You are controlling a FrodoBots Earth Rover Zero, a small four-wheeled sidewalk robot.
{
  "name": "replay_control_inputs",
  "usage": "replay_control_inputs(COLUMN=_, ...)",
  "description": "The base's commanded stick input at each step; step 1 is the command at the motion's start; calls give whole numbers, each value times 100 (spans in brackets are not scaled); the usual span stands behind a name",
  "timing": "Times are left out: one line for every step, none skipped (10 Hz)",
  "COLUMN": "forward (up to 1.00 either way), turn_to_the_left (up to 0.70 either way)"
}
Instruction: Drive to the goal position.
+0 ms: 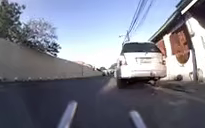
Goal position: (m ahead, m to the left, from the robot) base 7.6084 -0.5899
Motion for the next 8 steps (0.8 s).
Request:
replay_control_inputs(forward=85, turn_to_the_left=0)
replay_control_inputs(forward=85, turn_to_the_left=0)
replay_control_inputs(forward=85, turn_to_the_left=0)
replay_control_inputs(forward=85, turn_to_the_left=0)
replay_control_inputs(forward=85, turn_to_the_left=0)
replay_control_inputs(forward=85, turn_to_the_left=0)
replay_control_inputs(forward=85, turn_to_the_left=0)
replay_control_inputs(forward=85, turn_to_the_left=0)
